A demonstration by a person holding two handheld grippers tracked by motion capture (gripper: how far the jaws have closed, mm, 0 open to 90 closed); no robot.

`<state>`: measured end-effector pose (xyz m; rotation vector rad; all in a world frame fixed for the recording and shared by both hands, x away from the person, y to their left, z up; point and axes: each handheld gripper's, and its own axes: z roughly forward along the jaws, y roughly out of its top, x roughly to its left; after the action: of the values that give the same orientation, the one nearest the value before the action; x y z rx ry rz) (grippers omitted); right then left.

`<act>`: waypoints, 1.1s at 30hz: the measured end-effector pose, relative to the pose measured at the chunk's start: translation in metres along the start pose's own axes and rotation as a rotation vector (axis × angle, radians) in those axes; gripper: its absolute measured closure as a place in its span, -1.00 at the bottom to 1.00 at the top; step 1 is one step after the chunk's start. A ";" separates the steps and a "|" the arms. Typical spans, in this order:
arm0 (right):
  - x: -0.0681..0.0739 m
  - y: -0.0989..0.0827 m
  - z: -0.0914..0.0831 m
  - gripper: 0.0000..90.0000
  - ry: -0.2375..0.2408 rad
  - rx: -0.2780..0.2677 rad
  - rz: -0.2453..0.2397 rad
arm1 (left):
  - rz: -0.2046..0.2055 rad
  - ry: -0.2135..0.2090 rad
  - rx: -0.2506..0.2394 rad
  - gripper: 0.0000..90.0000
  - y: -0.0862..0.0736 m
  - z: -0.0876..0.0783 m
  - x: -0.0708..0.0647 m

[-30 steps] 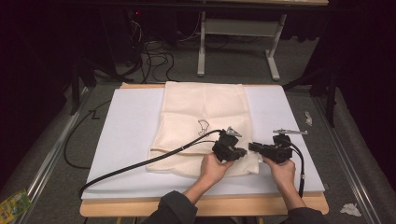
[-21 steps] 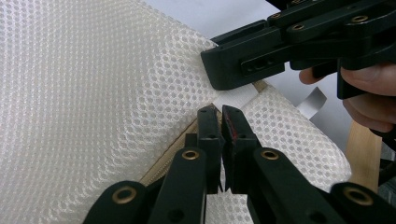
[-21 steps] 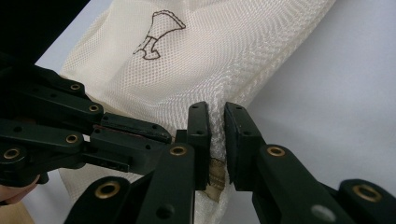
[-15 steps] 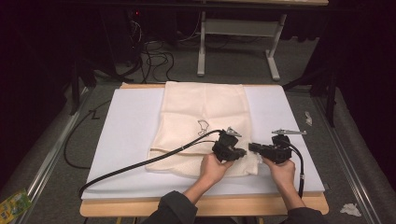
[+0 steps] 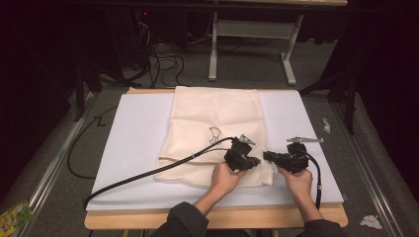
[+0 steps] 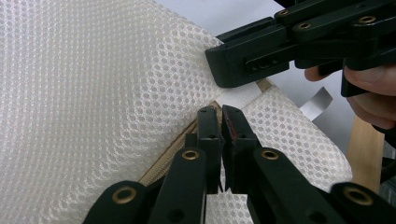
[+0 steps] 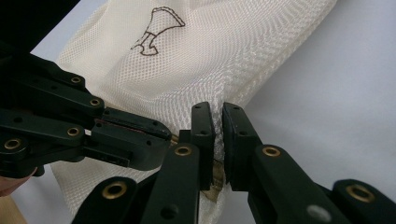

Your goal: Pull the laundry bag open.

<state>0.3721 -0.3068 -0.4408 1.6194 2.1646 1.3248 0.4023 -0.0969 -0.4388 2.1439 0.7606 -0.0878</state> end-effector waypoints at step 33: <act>0.003 -0.002 0.002 0.91 0.006 0.010 -0.018 | -0.004 0.014 0.014 0.93 -0.004 -0.001 0.005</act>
<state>0.3711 -0.3037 -0.4422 1.5975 2.1872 1.3183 0.4037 -0.0919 -0.4420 2.1585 0.7752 -0.0803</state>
